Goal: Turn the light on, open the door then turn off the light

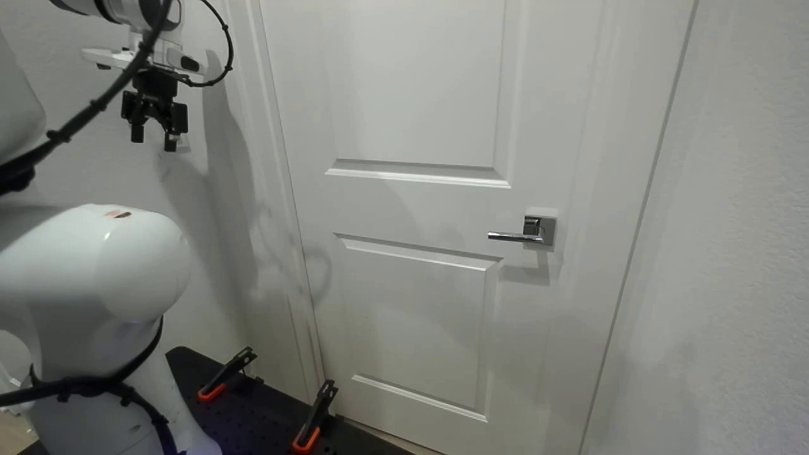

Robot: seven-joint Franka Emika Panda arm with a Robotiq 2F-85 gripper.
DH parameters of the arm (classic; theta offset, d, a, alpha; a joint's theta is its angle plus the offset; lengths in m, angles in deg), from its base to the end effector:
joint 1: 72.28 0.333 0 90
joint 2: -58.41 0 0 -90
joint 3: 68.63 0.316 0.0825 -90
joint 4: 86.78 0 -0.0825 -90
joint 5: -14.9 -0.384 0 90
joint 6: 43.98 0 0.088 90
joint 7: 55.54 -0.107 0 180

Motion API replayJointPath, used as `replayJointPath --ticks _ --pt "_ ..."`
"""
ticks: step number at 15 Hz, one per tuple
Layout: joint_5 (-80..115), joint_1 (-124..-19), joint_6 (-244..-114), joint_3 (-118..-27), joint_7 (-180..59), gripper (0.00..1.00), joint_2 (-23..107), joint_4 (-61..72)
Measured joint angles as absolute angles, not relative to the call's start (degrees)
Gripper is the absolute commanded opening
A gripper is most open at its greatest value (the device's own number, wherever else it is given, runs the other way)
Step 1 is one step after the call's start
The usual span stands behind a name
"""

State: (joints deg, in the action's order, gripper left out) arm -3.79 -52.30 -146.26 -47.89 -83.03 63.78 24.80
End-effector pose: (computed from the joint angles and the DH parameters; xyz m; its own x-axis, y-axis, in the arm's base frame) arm 0.3782 0.3688 0.5147 0.9658 0.1639 -0.2009 0.1219 -0.9709 -0.2062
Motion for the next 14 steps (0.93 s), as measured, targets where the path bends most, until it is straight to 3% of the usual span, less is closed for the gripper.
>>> replayJointPath --ticks 14 --pt "11.98 -53.96 -145.03 -45.74 -91.85 1.0 80.21 38.78"
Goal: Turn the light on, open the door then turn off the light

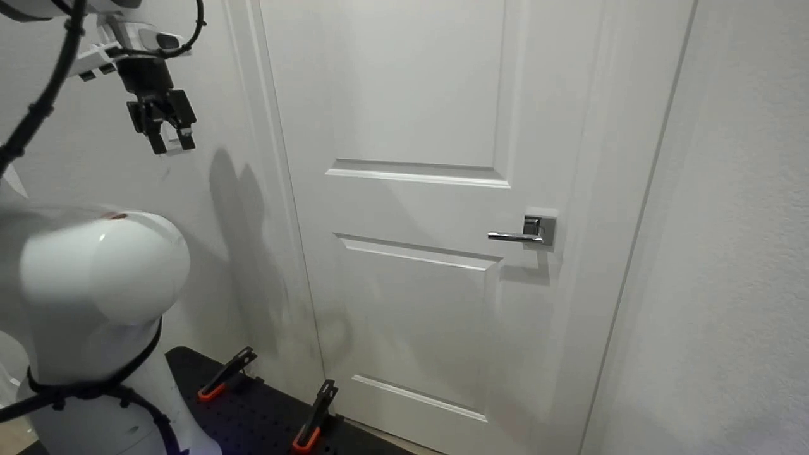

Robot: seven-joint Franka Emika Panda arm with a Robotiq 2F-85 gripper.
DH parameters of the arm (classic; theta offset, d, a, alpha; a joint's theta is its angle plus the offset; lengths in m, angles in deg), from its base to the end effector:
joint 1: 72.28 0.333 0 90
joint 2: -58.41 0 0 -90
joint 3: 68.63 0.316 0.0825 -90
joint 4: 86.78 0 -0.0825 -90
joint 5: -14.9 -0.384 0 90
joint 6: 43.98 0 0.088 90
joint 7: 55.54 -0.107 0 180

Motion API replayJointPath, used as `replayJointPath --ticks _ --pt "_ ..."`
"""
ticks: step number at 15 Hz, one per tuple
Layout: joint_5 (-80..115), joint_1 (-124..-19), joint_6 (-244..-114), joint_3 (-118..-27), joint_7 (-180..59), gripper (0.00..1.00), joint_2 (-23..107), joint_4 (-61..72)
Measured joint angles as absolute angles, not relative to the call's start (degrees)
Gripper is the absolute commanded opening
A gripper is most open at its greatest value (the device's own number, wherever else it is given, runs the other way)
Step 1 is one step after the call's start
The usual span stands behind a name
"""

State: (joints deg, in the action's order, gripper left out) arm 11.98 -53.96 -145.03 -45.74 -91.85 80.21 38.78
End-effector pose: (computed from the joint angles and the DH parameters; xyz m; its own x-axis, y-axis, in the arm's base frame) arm 0.3181 0.3058 0.5203 0.9991 0.0425 -0.0020 0.0424 -0.9919 0.1201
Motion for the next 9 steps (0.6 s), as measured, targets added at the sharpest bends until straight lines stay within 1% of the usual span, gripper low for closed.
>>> replayJointPath --ticks 9 --pt "14.07 -59.33 -145.03 -47.87 -91.84 1.0 98.2 52.28"
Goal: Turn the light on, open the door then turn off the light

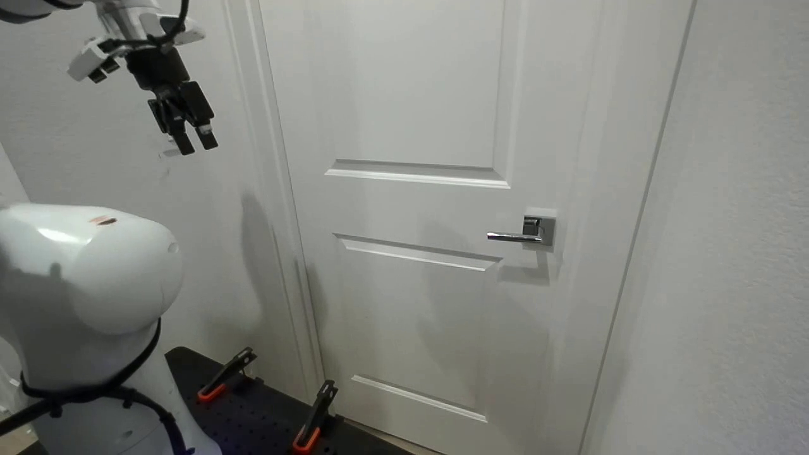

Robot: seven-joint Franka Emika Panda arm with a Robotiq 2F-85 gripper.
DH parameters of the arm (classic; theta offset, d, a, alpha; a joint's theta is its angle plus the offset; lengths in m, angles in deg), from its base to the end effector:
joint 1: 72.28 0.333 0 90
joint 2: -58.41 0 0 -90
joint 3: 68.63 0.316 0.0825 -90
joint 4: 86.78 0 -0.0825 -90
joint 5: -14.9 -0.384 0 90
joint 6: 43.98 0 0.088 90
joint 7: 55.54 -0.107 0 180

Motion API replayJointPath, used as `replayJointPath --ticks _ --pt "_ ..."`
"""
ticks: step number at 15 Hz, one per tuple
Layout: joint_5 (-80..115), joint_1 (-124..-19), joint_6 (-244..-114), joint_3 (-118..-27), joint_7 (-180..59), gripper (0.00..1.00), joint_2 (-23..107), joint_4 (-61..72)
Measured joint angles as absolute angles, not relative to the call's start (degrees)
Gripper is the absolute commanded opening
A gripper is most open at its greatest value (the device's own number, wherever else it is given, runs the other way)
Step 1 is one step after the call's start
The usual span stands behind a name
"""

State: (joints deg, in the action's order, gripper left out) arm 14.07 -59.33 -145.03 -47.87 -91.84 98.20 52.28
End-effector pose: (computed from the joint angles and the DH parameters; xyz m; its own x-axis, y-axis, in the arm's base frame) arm 0.2841 0.2120 0.5271 0.9855 -0.1149 0.1252 -0.1357 -0.9757 0.1723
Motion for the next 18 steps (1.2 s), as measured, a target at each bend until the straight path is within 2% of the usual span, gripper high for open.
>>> replayJointPath --ticks 6,13,18 --pt "14.45 -61.75 -145.06 -48.35 -91.84 1.0 106.43 58.41" --pt "14.43 -62.12 -145.18 -47.91 -91.83 1.0 106.59 58.55" --pt "15.65 -67.58 -149.16 -45.4 -96.21 1.0 105.61 58.56"
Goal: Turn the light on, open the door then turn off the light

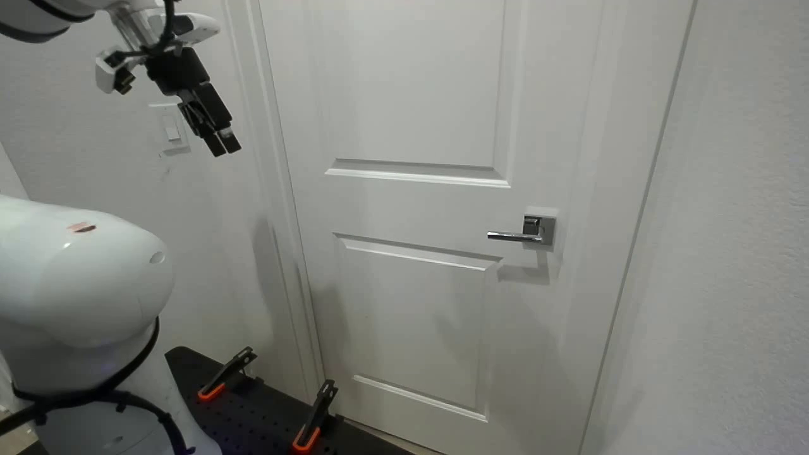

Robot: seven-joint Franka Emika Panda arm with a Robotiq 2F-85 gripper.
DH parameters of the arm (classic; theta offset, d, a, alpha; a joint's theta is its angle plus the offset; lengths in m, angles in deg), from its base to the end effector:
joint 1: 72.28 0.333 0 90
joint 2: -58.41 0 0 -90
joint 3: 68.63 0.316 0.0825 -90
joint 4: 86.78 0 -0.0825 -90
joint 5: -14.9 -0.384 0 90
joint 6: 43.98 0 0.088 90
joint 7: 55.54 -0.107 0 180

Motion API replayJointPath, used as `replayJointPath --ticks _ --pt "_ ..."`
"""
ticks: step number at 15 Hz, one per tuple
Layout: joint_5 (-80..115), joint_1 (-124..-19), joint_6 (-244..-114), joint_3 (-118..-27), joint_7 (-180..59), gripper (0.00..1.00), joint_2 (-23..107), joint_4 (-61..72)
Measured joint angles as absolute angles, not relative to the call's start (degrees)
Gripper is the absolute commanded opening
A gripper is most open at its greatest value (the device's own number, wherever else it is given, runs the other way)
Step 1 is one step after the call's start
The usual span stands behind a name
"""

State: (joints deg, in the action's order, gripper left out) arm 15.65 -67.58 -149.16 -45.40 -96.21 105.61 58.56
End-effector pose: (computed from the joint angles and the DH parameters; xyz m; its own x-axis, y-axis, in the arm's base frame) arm 0.2837 0.1676 0.5186 0.9225 -0.2904 0.2543 -0.3401 -0.9232 0.1792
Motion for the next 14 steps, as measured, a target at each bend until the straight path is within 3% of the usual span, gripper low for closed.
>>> replayJointPath --ticks 14 --pt "30.44 -82.24 -163.92 -47.59 -119.62 1.0 100.13 61.01"
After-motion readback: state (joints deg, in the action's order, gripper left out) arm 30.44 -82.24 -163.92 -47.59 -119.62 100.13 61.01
